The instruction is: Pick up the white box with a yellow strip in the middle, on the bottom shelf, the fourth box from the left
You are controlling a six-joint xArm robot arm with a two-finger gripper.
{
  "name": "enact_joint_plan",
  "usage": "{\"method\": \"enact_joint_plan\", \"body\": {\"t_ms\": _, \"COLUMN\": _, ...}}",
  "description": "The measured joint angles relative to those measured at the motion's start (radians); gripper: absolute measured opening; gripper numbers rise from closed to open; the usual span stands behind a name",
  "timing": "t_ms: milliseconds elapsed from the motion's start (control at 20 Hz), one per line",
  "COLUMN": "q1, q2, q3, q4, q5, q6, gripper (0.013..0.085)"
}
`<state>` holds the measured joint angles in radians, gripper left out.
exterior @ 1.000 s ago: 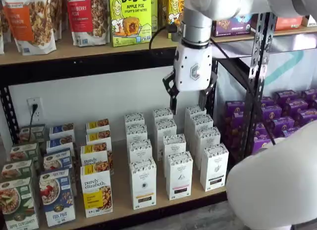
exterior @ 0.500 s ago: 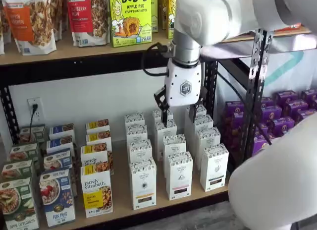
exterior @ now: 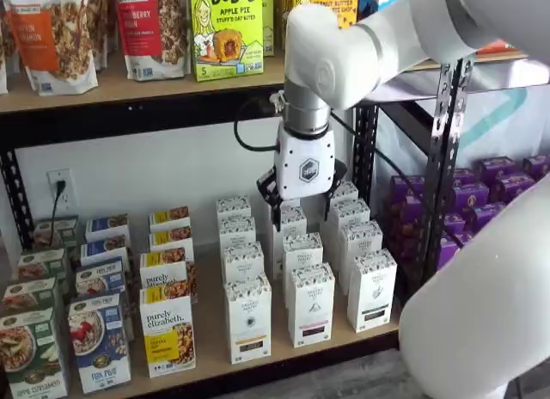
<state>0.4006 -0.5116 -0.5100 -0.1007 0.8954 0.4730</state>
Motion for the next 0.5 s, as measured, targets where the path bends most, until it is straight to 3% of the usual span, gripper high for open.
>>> {"method": "enact_joint_plan", "body": {"t_ms": 300, "q1": -0.001, "q2": 0.068, "q3": 0.001, "q4": 0.023, "q5": -0.087, "q6": -0.011, "gripper": 0.085}}
{"method": "enact_joint_plan", "body": {"t_ms": 500, "q1": 0.004, "q2": 0.136, "q3": -0.015, "q4": -0.011, "q5": -0.111, "q6": 0.02, "gripper": 0.085}}
